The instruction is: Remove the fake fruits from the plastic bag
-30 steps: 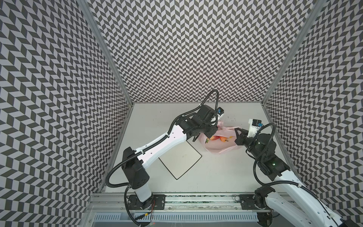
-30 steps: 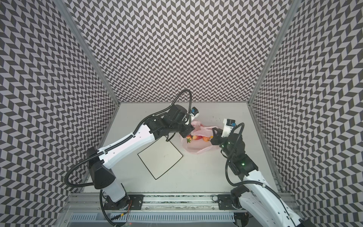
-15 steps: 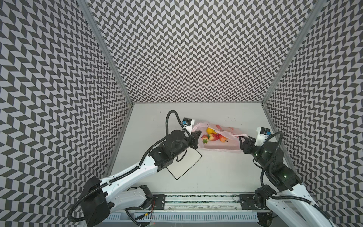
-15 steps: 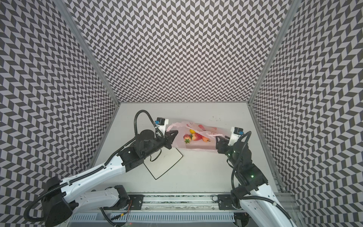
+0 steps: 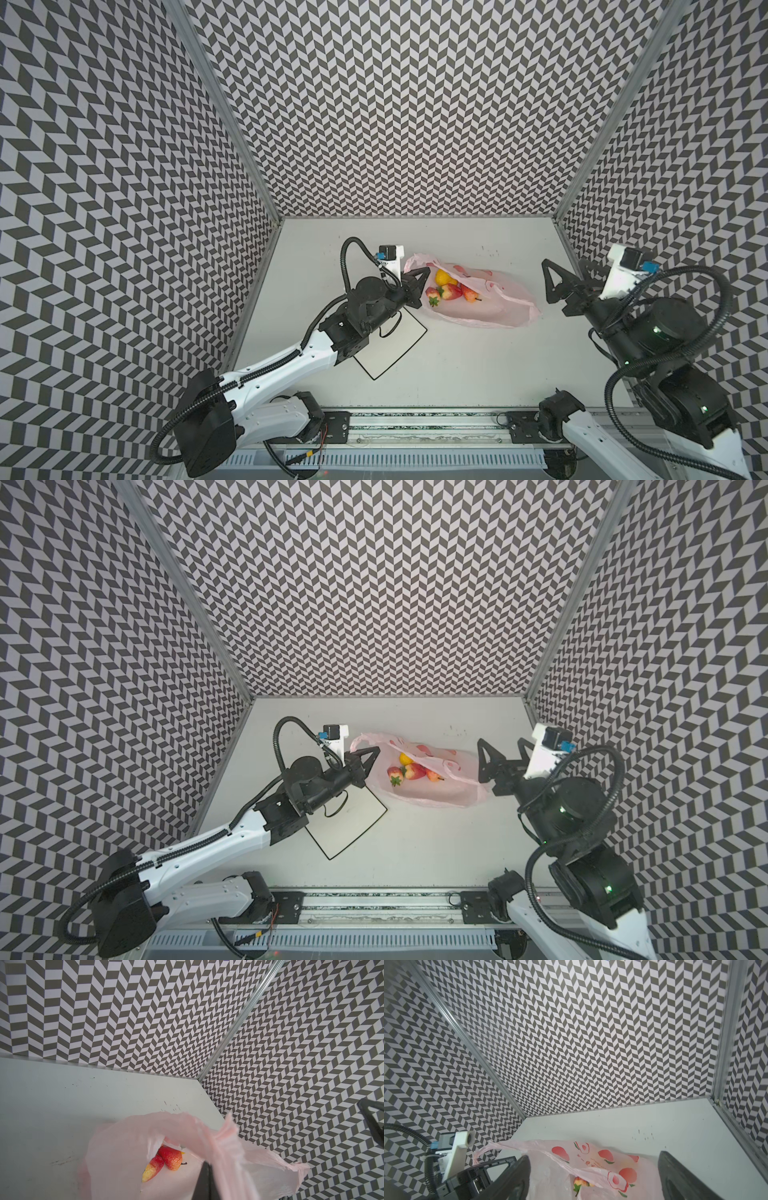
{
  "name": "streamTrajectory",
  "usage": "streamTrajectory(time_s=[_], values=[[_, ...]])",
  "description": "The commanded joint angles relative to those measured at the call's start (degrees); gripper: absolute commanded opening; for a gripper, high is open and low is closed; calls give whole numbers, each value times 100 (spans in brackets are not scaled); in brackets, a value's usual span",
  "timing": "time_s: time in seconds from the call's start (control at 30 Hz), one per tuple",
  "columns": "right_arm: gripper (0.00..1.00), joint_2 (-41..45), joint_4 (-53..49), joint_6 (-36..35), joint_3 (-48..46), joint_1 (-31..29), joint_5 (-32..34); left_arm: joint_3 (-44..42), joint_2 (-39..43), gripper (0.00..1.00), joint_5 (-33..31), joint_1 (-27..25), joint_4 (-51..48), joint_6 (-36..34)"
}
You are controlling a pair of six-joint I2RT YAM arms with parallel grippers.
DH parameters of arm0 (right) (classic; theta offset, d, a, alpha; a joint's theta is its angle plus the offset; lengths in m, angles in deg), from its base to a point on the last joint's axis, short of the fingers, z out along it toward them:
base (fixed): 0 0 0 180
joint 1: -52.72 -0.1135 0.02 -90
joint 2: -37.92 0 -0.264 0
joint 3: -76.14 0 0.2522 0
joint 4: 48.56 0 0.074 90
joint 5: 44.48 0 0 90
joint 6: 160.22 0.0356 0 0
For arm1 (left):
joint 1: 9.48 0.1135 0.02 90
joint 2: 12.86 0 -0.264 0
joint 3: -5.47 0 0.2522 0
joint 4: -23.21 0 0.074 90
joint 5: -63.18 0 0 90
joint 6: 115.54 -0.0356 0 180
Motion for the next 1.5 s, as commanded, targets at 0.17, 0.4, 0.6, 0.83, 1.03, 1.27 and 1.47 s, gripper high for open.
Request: streamTrajectory(time_s=[0.17,0.4,0.6,0.83,1.03,1.27,1.47], values=[[81,-2358,-1400,-730,1940,-47,-1233,-39,-47,0,89,131,390,702],[68,-3112,-1483,-491,2586,-737,-2032,-57,-136,0,120,135,466,1069],[58,-3022,-1106,65,2006,-1334,-2210,-79,-116,0,-16,151,461,1158],[44,-2909,-370,329,587,-1620,-2035,-96,-113,0,-9,164,395,1193],[37,-3239,208,621,60,-1679,-980,-103,-115,0,15,156,353,1210],[26,-3630,1960,792,-797,-1717,-966,-142,-61,0,106,152,293,1237],[25,-4005,2978,-836,-1291,-1934,-952,-80,-36,0,209,157,186,1196]])
